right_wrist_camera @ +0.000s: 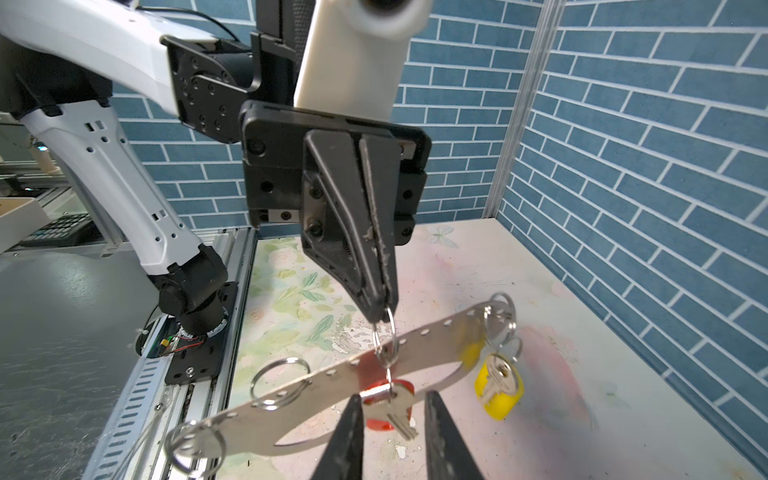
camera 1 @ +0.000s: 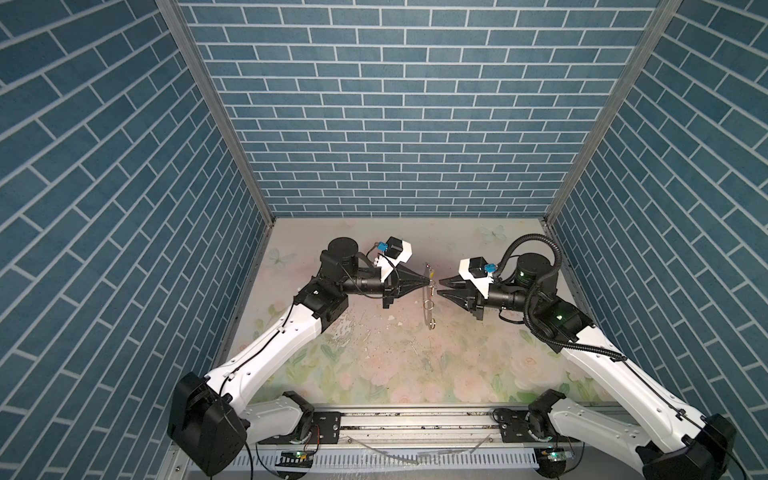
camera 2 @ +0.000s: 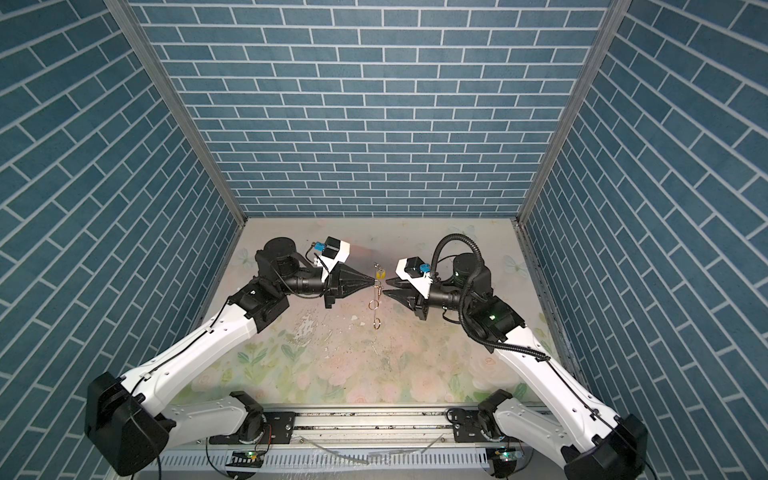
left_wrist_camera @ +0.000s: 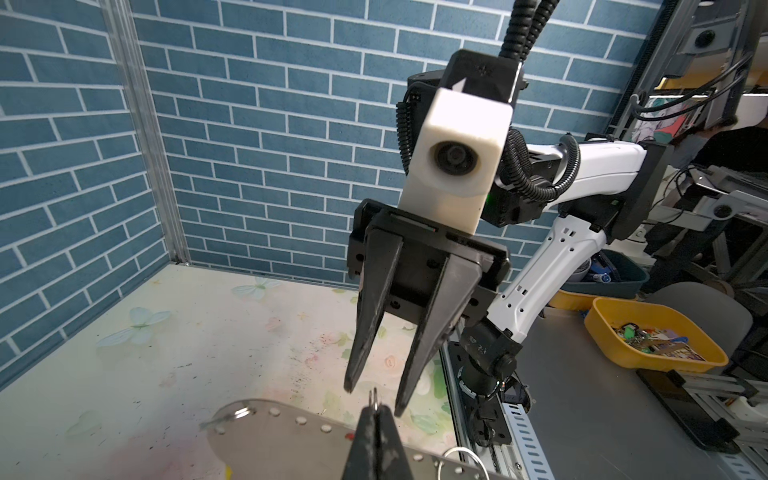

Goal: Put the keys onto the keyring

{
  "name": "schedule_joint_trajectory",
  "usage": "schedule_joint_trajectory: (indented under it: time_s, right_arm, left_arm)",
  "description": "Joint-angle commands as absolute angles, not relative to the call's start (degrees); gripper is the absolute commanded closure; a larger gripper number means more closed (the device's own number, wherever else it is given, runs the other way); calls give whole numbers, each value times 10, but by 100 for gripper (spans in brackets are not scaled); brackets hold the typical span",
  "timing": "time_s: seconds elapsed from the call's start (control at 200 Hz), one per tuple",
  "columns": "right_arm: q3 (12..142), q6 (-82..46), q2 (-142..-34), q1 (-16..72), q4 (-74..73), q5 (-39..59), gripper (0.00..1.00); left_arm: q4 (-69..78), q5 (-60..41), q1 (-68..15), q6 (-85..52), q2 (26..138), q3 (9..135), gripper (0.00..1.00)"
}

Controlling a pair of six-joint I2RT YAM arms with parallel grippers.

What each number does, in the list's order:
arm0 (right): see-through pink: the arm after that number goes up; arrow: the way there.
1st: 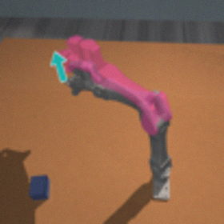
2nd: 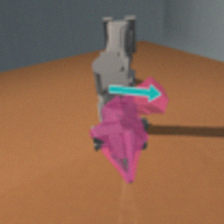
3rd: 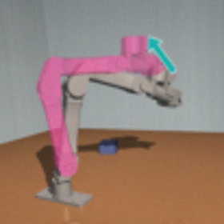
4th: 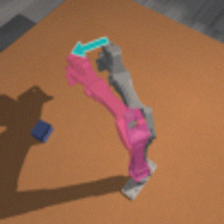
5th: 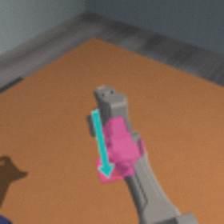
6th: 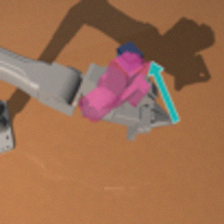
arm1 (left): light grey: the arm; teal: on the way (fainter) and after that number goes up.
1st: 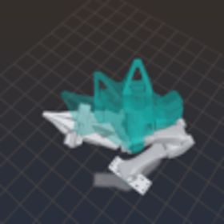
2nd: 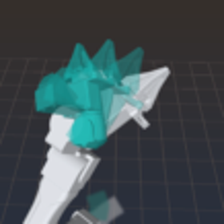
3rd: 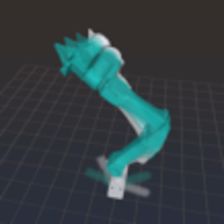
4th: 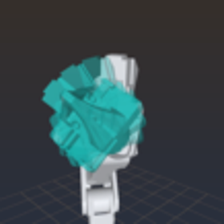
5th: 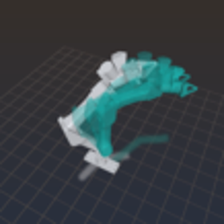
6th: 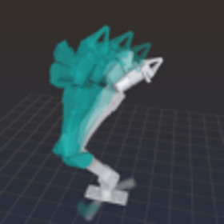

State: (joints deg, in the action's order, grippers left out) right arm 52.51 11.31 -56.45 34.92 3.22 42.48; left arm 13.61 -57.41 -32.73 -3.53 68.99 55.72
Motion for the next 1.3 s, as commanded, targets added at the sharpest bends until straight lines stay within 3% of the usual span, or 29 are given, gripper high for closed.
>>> schedule_joint_trajectory:
  time_s: [0.0, 0.225, 0.445, 0.555, 0.83, 1.295]
  right_arm:
    - [553, 87, -544, 350, 32, 372, 68]
    - [578, -29, -569, 350, -19, 288, 67]
    - [618, -82, -612, 350, -37, 316, 88]
    - [624, -83, -626, 350, -46, 341, 88]
    - [624, -76, -641, 351, -46, 381, 75]
    - [628, -87, -654, 351, -59, 407, 77]
  left_arm:
    - [269, -531, -324, -88, 668, 522, 100]
    - [519, -426, -332, -145, 657, 413, 100]
    - [733, -392, -339, -169, 710, 356, 100]
    - [797, -388, -340, -189, 746, 361, 100]
    - [804, -353, -355, -170, 774, 374, 100]
    - [805, -351, -362, -165, 781, 380, 100]
